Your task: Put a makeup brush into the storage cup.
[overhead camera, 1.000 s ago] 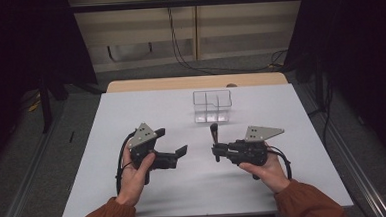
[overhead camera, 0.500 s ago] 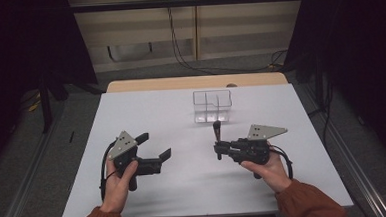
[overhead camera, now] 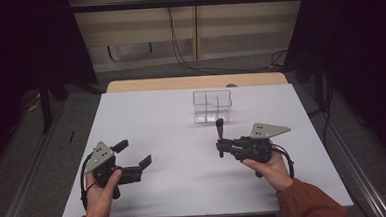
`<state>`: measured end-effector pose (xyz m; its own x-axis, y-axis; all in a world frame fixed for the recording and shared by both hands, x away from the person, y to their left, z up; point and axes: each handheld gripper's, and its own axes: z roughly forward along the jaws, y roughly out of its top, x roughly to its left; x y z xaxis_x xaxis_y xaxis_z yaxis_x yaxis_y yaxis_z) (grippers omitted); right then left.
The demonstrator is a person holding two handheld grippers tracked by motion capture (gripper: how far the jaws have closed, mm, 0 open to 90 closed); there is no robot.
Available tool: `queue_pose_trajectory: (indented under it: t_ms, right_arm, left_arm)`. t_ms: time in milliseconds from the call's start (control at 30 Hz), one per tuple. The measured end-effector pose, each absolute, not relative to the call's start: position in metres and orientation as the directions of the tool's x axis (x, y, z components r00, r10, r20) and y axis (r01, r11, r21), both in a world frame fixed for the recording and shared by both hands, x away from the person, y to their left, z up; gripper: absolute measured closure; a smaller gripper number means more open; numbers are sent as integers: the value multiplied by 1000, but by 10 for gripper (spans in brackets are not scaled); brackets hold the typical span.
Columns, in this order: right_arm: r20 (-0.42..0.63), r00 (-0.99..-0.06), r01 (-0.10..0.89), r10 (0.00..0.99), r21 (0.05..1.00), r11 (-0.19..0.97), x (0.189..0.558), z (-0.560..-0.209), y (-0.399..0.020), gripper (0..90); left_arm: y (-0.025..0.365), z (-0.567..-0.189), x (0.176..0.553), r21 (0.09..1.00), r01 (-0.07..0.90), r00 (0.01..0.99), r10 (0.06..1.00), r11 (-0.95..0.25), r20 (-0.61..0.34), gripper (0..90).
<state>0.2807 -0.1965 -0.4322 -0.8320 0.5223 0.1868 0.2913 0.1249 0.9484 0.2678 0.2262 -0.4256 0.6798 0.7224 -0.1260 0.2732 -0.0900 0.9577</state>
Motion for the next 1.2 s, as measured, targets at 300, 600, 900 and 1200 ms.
queue_pose_trajectory:
  t_ms: [300, 600, 900, 1200]
  right_arm:
    - [178, -820, 281, 543, 953, 112, 282, -429, -202, 794]
    - [174, -803, 274, 570, 957, 94, 289, -425, -209, 795]
    - [149, -793, 248, 591, 965, 90, 302, -415, -212, 794]
    - [136, -767, 228, 628, 971, 68, 318, -401, -222, 794]
  left_arm:
    - [236, -430, 263, 965, 248, 677, 728, -88, -108, 18]
    - [237, -434, 258, 961, 252, 681, 727, -113, -93, 18]
    - [238, -434, 257, 962, 245, 673, 735, -119, -81, 18]
    - [242, -435, 253, 963, 245, 655, 752, -111, -79, 18]
